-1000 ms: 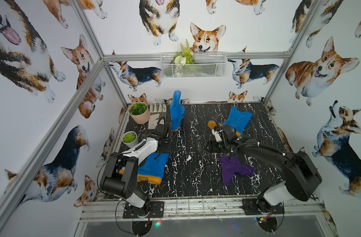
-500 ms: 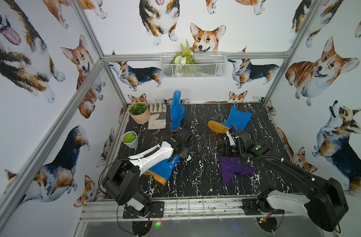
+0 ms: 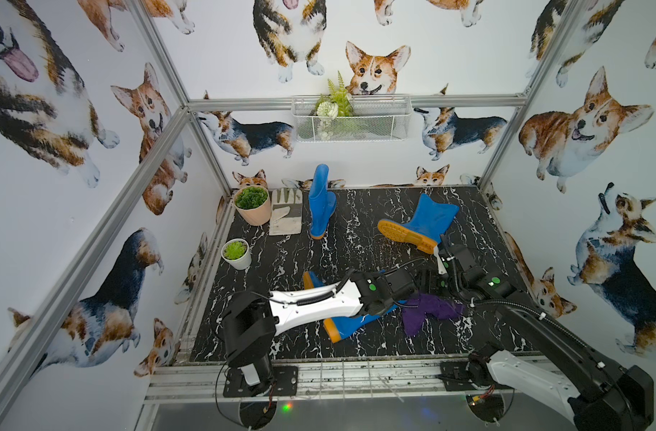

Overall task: Wipe the rubber boots with a cloth
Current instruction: Move the rubber boot to the center of the board, then pick up the cleaning item at the center of the board.

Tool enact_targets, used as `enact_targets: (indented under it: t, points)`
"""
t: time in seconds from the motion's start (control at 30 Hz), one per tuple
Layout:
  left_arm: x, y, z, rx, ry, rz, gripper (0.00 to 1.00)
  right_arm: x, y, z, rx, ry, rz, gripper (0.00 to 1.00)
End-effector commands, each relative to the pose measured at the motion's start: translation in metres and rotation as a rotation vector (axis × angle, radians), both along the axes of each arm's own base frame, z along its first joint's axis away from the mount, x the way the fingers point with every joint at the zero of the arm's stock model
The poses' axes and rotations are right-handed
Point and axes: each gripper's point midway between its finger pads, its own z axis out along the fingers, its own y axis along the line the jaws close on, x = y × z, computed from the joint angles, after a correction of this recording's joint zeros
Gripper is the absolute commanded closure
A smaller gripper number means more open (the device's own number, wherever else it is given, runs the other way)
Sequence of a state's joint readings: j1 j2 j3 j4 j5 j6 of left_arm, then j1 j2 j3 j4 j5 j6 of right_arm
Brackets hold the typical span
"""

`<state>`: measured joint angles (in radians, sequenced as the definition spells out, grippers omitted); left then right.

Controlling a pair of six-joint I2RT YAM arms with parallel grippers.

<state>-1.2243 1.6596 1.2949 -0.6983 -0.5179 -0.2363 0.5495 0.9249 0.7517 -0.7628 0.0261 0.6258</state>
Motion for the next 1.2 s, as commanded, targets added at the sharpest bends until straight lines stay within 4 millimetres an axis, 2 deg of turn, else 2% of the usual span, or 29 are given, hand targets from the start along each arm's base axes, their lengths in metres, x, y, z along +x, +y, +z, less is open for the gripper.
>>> enact_targets:
  t: [0.0,0.03,0.1,0.17,0.3,0.33,0.43,0.53,0.67,0.73,0.77,0.83,0.87,0.93,0.97,1.07,1.17]
  points:
    - [0.003,0.065,0.031,-0.027,-0.052,0.256,0.27,-0.043,-0.034,-0.029,-0.094,0.178,-0.139,0.09]
    - [0.000,0.083,0.034,-0.066,-0.029,0.309,0.27,-0.042,-0.030,-0.028,-0.091,0.174,-0.120,0.08]
    - [-0.001,0.104,0.036,-0.147,0.027,0.376,0.27,-0.040,-0.030,-0.030,-0.118,0.195,-0.124,0.06]
    - [-0.004,0.121,0.037,-0.236,0.066,0.421,0.27,-0.037,-0.029,-0.040,-0.159,0.229,-0.104,0.03]
    - [-0.006,0.143,0.011,-0.422,0.165,0.504,0.26,-0.019,-0.019,-0.072,-0.193,0.258,-0.088,0.00]
    - [-0.008,0.150,-0.005,-0.453,0.216,0.537,0.26,-0.014,-0.015,-0.078,-0.193,0.267,-0.082,0.00]
    - [-0.010,0.153,-0.018,-0.548,0.281,0.570,0.26,-0.002,-0.008,-0.091,-0.240,0.309,-0.057,0.00]
    - [-0.011,0.153,-0.026,-0.565,0.307,0.571,0.26,0.006,-0.005,-0.104,-0.260,0.352,-0.040,0.01]
    - [-0.013,0.147,-0.042,-0.621,0.394,0.599,0.26,0.008,0.006,-0.119,-0.229,0.397,-0.016,0.02]
    - [-0.012,0.145,-0.048,-0.655,0.422,0.620,0.26,0.006,0.011,-0.128,-0.212,0.420,-0.003,0.10]
    - [-0.011,0.147,-0.049,-0.661,0.427,0.633,0.26,0.003,0.013,-0.132,-0.201,0.434,0.006,0.17]
    - [-0.010,0.152,-0.053,-0.657,0.437,0.657,0.26,-0.001,0.018,-0.139,-0.168,0.455,0.019,0.43]
    - [-0.009,0.154,-0.055,-0.655,0.442,0.670,0.26,-0.003,0.019,-0.140,-0.144,0.457,0.018,0.63]
    - [-0.009,0.158,-0.060,-0.659,0.464,0.685,0.26,-0.003,0.017,-0.135,-0.095,0.432,-0.009,0.94]
    - [-0.009,0.158,-0.064,-0.666,0.477,0.691,0.26,-0.003,0.014,-0.128,-0.073,0.402,-0.024,1.00]
    - [-0.009,0.154,-0.074,-0.679,0.511,0.689,0.26,0.004,-0.003,-0.092,-0.046,0.283,-0.079,1.00]
    - [-0.008,0.146,-0.084,-0.682,0.549,0.676,0.28,0.013,-0.018,-0.037,-0.045,0.108,-0.106,1.00]
